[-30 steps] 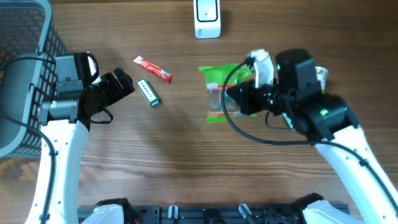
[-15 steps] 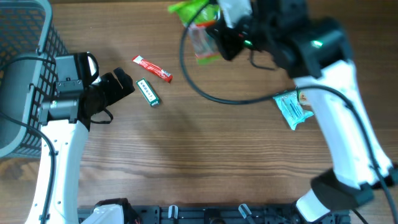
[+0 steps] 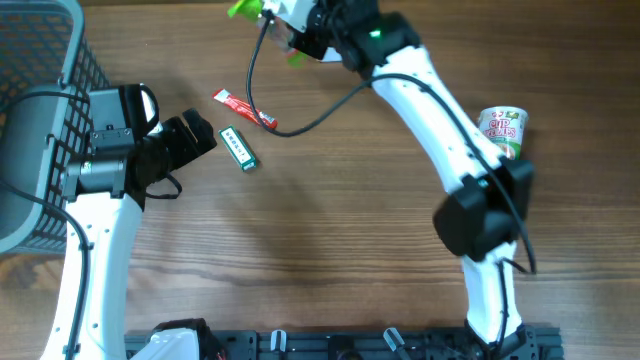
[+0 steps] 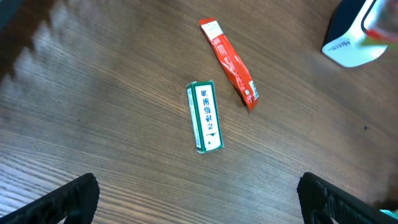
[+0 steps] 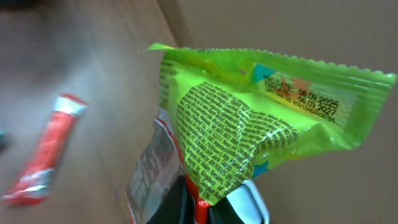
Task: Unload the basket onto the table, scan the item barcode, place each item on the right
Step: 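Carry the green bag up to the white scanner, then hold the green bag in front of the scanner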
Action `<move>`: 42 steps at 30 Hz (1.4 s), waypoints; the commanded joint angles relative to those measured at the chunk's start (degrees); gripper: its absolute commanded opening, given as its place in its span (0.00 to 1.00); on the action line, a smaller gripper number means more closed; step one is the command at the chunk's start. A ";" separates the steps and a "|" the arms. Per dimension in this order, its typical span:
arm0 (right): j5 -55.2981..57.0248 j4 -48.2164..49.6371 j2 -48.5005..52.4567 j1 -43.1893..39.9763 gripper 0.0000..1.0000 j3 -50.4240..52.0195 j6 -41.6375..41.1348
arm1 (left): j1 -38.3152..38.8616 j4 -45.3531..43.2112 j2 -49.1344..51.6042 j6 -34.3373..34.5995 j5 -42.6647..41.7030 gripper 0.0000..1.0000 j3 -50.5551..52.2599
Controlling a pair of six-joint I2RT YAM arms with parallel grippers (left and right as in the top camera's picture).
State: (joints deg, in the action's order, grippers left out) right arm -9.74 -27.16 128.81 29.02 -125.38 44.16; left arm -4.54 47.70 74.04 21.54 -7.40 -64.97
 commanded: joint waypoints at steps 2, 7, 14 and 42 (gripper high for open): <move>4.72 15.23 5.25 -2.08 0.04 -1.64 0.48 | 0.20 -0.11 0.22 -0.50 -0.48 1.00 0.04; 6.91 29.81 10.36 -3.15 0.04 -1.64 -0.61 | 0.20 -0.11 0.22 -0.50 -0.48 1.00 0.04; 6.62 40.41 17.11 -5.09 0.04 -1.64 -0.61 | 0.20 -0.11 0.22 -0.50 -0.48 1.00 0.04; 3.23 27.85 20.61 -6.71 0.04 -1.64 -7.34 | 0.20 -0.11 0.22 -0.50 -0.48 1.00 0.04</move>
State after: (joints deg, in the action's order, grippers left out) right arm -7.27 0.43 149.27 23.16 -126.17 37.93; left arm -4.54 47.70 74.04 21.54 -7.40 -64.99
